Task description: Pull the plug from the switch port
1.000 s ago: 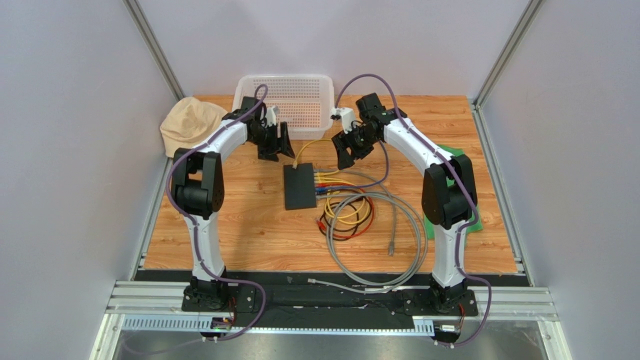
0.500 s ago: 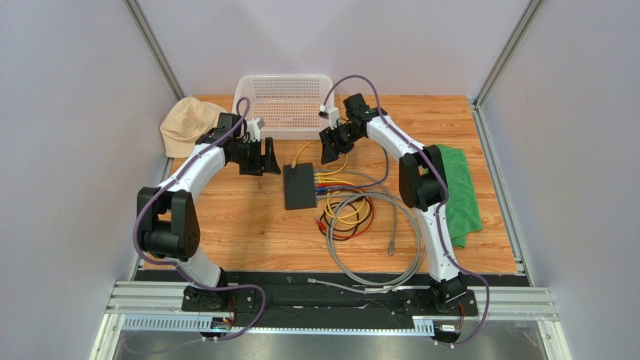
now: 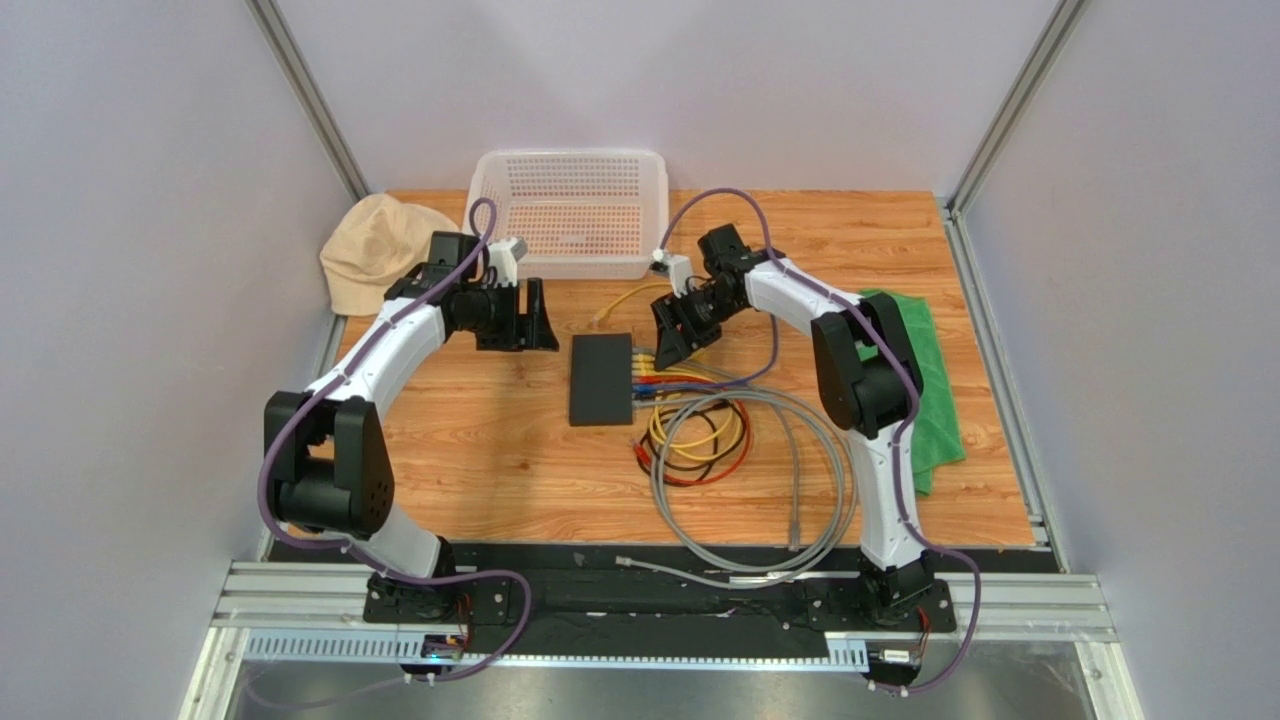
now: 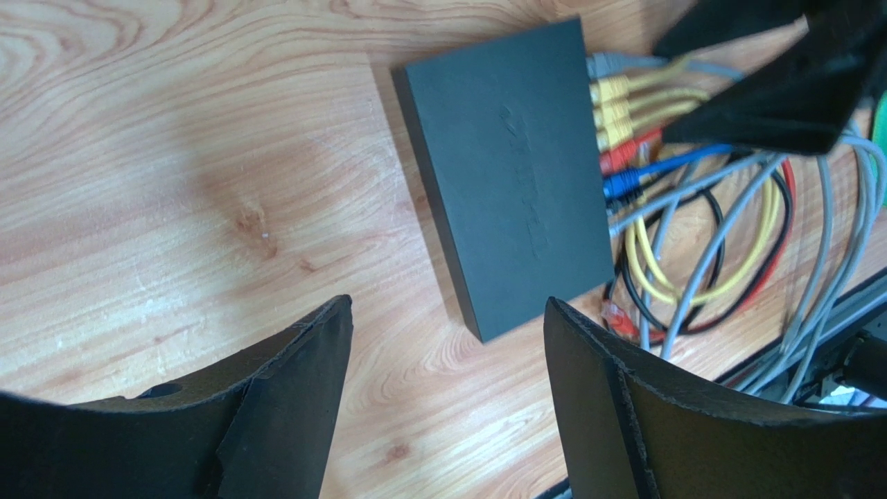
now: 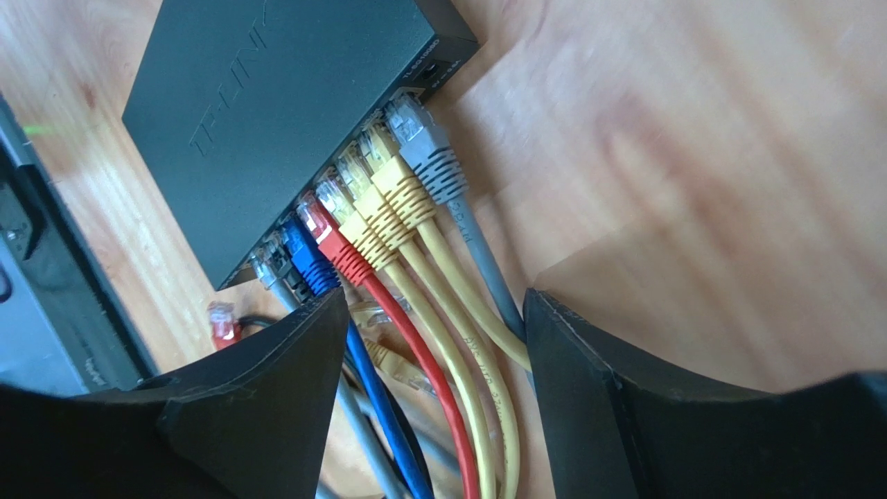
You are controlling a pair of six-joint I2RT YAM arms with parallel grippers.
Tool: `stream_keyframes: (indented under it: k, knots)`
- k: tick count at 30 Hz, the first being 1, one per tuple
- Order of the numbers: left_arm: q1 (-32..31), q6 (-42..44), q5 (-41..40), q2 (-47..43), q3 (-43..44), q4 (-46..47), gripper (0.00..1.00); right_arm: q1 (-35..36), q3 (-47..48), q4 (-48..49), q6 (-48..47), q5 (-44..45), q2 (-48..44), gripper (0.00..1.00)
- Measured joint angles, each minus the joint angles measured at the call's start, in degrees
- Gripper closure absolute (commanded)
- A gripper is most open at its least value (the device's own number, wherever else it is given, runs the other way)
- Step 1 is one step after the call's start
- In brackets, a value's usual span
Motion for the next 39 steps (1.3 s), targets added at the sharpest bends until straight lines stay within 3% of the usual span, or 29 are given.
stream_keyframes:
  k: [3,8,11,12,14,15,25,39]
  knots:
    - [0.00,-0.20,0.15,1.86,0.00,1.36,0.25,0.33,-3.96,0.33,1.99,0.44,-2.69,0.31]
    - [-0.15,-0.81,0.76,4.63,0.02,3.45,0.30,0.22,-2.38,-0.42,4.39,1.75,-2.64,0.32]
    - [-0.83,-1.18,1.92,6.14,0.17,3.89,0.51,-0.11,3.06,-2.14,4.63,1.90,-1.44,0.32]
    - [-1.25,-1.18,2.69,6.60,0.31,4.22,0.71,-0.26,5.07,-2.54,4.50,1.88,-1.03,0.32]
    - [-2.19,-1.36,4.68,7.37,0.83,4.87,0.97,-0.57,8.68,-3.13,3.85,1.81,-0.09,0.32]
    - [-2.75,-1.27,5.84,7.74,1.20,5.44,1.00,-0.70,9.84,-3.34,3.54,1.77,0.39,0.32]
    - [-5.84,-2.12,8.92,11.76,2.97,9.73,1.00,-1.22,13.66,-4.87,2.16,-0.74,7.21,0.37]
    - [-9.46,-0.61,2.43,19.80,5.40,9.84,1.00,-1.20,13.70,-0.57,7.19,-5.53,9.49,0.40]
